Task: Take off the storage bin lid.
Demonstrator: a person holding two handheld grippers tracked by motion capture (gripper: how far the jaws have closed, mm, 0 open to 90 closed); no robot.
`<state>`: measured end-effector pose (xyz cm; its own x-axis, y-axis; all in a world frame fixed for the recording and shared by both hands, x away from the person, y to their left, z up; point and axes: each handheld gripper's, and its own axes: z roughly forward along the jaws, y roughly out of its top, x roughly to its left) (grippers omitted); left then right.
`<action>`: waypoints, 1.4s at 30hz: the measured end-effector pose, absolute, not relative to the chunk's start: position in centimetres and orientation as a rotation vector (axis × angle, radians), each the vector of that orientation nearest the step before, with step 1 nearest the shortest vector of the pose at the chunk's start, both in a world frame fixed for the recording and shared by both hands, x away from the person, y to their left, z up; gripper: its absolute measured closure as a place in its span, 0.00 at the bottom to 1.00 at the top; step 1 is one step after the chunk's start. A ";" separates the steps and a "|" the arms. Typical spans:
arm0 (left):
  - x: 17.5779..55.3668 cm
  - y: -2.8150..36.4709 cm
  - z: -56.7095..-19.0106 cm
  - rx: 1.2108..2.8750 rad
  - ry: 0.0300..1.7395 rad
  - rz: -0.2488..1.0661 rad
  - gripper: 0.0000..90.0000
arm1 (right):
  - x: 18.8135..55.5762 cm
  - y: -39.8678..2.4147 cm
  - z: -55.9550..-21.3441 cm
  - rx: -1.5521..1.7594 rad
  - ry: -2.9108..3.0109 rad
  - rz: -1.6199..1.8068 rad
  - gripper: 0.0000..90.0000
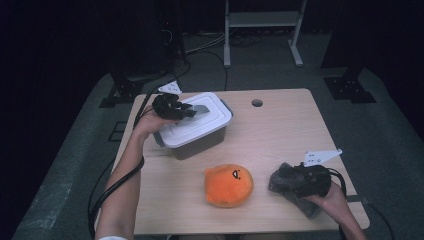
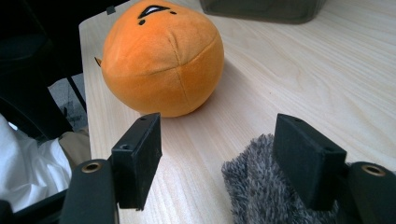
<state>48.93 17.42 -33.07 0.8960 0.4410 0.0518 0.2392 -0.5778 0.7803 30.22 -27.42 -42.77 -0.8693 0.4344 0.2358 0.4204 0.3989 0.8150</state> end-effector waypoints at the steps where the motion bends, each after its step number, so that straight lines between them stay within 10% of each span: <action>1: 48.9 17.3 -33.0 2.213 0.480 0.299 0.74 | 30.2 -27.4 -42.7 0.800 2.615 1.518 0.35; 42: 46.6 12.5 -33.0 2.247 0.312 0.183 0.74 | 29.7 -27.3 -42.4 0.769 2.604 1.534 0.35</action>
<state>46.58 12.54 -33.03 0.9584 0.2843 0.0267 0.1617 -0.6175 0.7697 29.68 -27.31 -42.36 -0.8780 0.4233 0.2233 0.4006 0.3946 0.8269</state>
